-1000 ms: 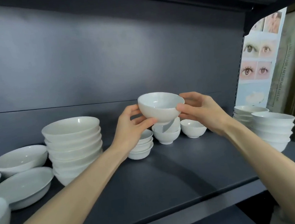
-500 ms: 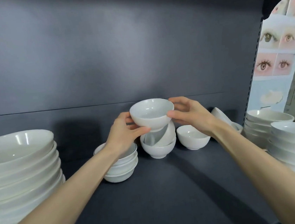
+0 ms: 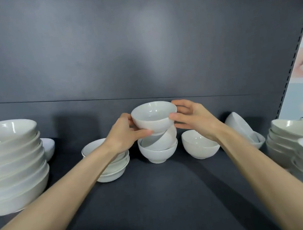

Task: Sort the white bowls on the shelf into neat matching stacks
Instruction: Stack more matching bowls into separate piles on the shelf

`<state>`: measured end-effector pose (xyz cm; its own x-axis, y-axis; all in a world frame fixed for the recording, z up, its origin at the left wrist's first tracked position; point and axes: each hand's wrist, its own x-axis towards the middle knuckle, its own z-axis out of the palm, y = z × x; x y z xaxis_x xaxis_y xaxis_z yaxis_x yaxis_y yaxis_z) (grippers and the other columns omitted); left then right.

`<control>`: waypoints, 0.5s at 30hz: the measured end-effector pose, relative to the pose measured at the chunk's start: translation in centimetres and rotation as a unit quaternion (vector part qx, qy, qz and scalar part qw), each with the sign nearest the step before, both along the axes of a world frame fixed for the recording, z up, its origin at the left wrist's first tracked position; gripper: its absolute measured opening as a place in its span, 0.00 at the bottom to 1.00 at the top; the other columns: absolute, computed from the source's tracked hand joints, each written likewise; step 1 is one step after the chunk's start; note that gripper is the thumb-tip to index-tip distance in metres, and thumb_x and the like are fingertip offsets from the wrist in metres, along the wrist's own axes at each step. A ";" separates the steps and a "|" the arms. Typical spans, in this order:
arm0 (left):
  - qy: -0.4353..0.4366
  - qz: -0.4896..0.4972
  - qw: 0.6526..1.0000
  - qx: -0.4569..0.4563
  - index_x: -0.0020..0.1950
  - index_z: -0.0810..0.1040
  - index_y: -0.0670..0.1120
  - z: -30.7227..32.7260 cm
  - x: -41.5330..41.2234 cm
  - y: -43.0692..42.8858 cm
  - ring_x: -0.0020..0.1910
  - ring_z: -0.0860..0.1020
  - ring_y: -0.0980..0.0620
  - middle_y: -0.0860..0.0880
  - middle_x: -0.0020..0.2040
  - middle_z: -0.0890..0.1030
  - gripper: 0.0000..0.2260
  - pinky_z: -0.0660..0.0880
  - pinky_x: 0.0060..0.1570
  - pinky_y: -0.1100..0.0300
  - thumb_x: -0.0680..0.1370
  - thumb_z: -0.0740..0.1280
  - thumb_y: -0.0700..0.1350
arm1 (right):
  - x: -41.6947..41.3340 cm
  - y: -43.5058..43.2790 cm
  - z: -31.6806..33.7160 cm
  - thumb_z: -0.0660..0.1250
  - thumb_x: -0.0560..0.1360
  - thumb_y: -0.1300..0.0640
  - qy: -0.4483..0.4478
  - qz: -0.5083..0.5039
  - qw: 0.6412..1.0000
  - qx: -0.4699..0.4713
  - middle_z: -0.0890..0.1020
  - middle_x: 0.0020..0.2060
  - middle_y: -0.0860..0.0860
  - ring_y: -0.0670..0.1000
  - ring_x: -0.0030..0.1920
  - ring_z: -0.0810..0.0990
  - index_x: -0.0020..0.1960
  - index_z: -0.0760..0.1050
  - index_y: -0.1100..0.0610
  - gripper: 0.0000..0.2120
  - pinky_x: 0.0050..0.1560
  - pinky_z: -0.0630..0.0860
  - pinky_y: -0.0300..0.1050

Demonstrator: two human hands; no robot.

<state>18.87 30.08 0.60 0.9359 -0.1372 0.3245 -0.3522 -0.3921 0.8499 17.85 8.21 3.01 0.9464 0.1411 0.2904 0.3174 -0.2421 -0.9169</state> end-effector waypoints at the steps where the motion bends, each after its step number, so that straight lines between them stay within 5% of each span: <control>1: 0.002 0.001 1.000 0.006 0.54 0.69 0.45 -0.1 0.0 -0.2 0.53 0.80 0.48 0.47 0.51 0.79 0.22 0.76 0.57 0.51 0.68 0.78 0.42 | 0.1 -0.1 -0.1 0.71 0.74 0.57 0.001 0.001 1.000 0.000 0.81 0.60 0.47 0.47 0.61 0.79 0.68 0.69 0.55 0.25 0.62 0.76 0.51; 7: 0.021 -0.012 0.999 0.028 0.56 0.68 0.43 -0.4 0.5 -0.5 0.54 0.79 0.47 0.47 0.52 0.78 0.22 0.76 0.55 0.52 0.69 0.77 0.43 | 0.2 -0.4 -0.5 0.71 0.74 0.58 0.012 0.000 1.000 0.015 0.80 0.59 0.46 0.46 0.61 0.79 0.68 0.69 0.55 0.24 0.61 0.77 0.48; 15: 0.047 -0.025 0.998 0.047 0.59 0.67 0.42 -0.7 1.4 -0.8 0.51 0.78 0.51 0.50 0.53 0.76 0.26 0.73 0.40 0.62 0.70 0.76 0.48 | 0.4 -0.7 -0.7 0.71 0.74 0.58 0.032 0.000 0.999 0.028 0.82 0.58 0.48 0.48 0.58 0.81 0.68 0.69 0.56 0.24 0.60 0.77 0.48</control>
<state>20.27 29.29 -0.15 0.9529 -0.2094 0.2194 -0.2935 -0.4550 0.8407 18.23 7.50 2.30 0.9631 0.1267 0.2372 0.2583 -0.1904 -0.9471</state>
